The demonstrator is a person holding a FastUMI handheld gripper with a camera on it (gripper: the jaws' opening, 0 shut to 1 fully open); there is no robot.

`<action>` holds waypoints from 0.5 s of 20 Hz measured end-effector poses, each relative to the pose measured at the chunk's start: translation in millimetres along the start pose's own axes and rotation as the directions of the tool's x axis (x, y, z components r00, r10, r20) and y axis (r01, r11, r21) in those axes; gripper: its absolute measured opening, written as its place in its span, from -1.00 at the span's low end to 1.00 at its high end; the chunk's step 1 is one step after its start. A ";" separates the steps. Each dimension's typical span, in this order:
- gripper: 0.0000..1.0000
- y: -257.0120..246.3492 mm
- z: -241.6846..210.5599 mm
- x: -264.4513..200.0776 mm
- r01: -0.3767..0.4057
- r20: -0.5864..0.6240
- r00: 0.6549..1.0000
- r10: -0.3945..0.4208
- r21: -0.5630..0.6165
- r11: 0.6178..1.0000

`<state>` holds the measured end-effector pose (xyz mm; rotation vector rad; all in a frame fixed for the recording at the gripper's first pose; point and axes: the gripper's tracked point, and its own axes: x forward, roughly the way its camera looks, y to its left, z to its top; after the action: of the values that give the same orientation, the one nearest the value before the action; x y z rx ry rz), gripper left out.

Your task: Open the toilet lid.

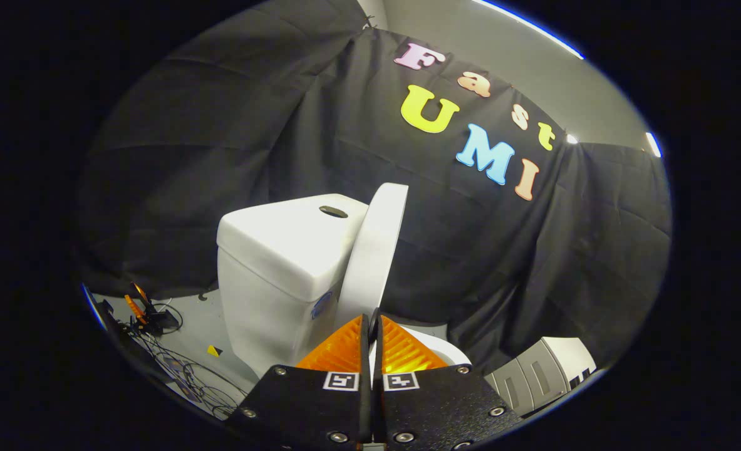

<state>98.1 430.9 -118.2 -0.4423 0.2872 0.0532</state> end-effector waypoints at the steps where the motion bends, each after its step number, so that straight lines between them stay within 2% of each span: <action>1: -0.99 -0.4 0.3 0.5 0.009 -0.001 1.000 -0.009 -0.013 1.000; 7: -1.00 -0.8 -3.7 2.1 0.007 0.015 1.000 -0.006 -0.002 1.000; 10: -0.92 2.3 -1.9 4.2 -0.044 -0.014 0.999 0.044 0.023 0.999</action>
<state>101.4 432.1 -122.0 -0.4135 0.3114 0.0897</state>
